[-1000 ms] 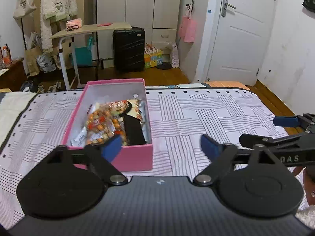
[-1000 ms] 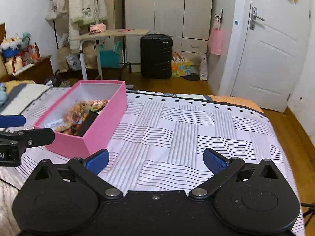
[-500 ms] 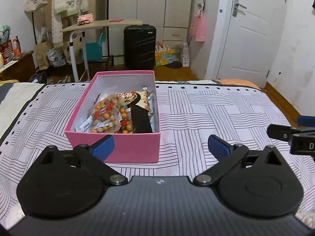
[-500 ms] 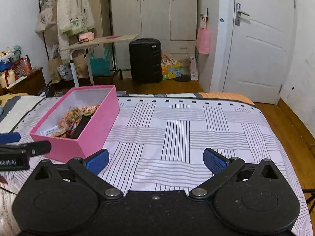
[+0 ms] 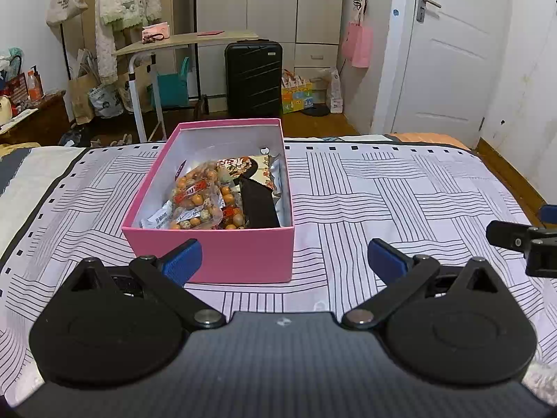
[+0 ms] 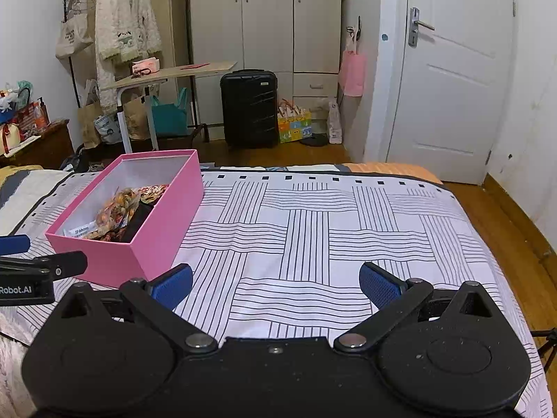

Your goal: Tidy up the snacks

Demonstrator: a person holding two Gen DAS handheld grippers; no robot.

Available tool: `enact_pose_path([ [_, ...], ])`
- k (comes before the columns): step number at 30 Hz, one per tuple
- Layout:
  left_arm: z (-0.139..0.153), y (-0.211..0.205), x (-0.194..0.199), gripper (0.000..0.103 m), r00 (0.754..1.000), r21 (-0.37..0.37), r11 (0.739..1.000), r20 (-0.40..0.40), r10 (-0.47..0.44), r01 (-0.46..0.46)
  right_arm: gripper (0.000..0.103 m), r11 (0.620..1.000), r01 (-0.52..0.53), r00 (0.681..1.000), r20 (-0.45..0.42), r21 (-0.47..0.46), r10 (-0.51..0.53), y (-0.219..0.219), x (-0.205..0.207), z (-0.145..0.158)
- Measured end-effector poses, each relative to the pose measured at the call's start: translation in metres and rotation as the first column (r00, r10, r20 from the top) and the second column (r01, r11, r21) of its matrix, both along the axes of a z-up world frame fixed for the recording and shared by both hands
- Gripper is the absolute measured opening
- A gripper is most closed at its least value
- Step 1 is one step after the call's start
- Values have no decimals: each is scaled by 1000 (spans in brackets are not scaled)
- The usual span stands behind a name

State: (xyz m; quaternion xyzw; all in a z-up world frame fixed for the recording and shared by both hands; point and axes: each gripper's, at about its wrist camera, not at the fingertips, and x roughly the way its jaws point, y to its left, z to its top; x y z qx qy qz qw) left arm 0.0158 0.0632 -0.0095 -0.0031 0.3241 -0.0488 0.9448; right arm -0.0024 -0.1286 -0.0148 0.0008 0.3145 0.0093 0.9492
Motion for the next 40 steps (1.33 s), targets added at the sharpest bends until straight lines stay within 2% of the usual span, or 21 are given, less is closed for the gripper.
enact_pose_path([
  [4,-2,-3,-1,103,1000,29,1000,5,2,-2,103,999,1,1000,-6,34,0,1,-3,1],
  [7,-3,-4,-2,103,1000,26,1000,8,-4,3,103,1000,14,1000,16,-16,-14,5,-5,0],
  [11,-5,-7,-4,103,1000,41,999,14,-3,2,103,1000,16,1000,6,3,-16,3,-4,0],
  [22,-6,-9,-5,103,1000,27,1000,8,-8,7,103,1000,26,1000,-11,7,-26,0,-5,-3],
  [29,-5,-5,-5,103,1000,17,1000,20,24,-25,103,1000,29,999,-21,9,-28,-2,-4,-5],
  [34,-4,-3,-7,103,998,27,999,39,41,-42,103,999,34,999,-32,5,-34,-1,-3,-5],
  [40,-5,-4,-5,103,999,41,999,26,28,-29,103,999,35,999,-40,6,-35,-2,0,-5],
])
